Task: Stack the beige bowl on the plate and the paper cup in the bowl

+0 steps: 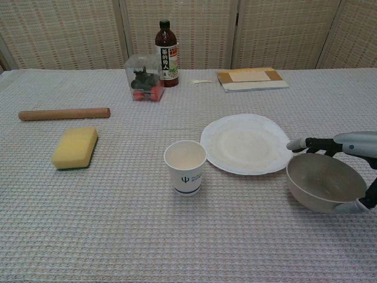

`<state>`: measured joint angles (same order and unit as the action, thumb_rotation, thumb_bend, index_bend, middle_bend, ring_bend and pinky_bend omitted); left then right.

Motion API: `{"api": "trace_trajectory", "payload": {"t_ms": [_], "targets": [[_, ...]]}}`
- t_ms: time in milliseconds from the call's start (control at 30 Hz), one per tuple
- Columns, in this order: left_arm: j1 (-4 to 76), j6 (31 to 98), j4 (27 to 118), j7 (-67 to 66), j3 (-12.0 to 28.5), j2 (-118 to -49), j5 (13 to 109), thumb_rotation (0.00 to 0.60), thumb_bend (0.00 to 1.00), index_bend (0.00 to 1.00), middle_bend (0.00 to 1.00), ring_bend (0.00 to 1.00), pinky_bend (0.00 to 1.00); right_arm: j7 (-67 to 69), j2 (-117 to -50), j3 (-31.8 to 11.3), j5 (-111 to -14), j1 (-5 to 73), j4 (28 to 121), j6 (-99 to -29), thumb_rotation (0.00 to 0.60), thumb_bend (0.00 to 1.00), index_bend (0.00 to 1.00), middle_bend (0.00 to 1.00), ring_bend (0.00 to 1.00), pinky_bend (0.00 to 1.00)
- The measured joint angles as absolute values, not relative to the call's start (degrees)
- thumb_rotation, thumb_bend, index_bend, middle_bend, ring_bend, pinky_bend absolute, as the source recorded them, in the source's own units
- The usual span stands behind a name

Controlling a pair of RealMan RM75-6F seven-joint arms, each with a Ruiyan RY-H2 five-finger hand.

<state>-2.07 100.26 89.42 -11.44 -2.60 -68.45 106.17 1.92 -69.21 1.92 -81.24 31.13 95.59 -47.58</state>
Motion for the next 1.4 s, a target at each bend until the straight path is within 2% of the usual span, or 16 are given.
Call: {"api": "trace_trajectory", "payload": {"t_ms": [367,633,1000,1400], "targets": [[-2.01,100.00,89.56,-11.24,-2.55,-68.32,105.79,0.600,0.31,0.07,0.01,0.01,0.15,2.67,-67.50,-1.83,-78.49,32.65,98.06,-48.41,0.600,0.26,0.00,0.07,0.13,0.32],[-1.89,99.38,89.85,-11.06,-2.51,-68.12,105.12,0.600,0.31,0.07,0.01,0.01,0.15,1.45,-68.06,-5.80,-71.05,36.90,97.53,-44.05,0.600,0.26,0.00,0.07,0.13,0.32],[-1.82,99.47,89.82,-9.72,-2.36,-67.61,104.57,0.600,0.31,0.07,0.01,0.01,0.15,-2.91,-74.48,-9.43,-57.86,44.04,89.22,-38.81,0.600,0.25,0.00,0.07,0.13,0.32],[-1.68,99.44,89.59,-7.30,-1.96,-66.78,103.29,0.600,0.31,0.07,0.01,0.01,0.15,-2.44,-81.28,-11.03,-53.15,48.82,82.05,-35.13,0.600,0.24,0.00,0.07,0.13,0.32]]}}
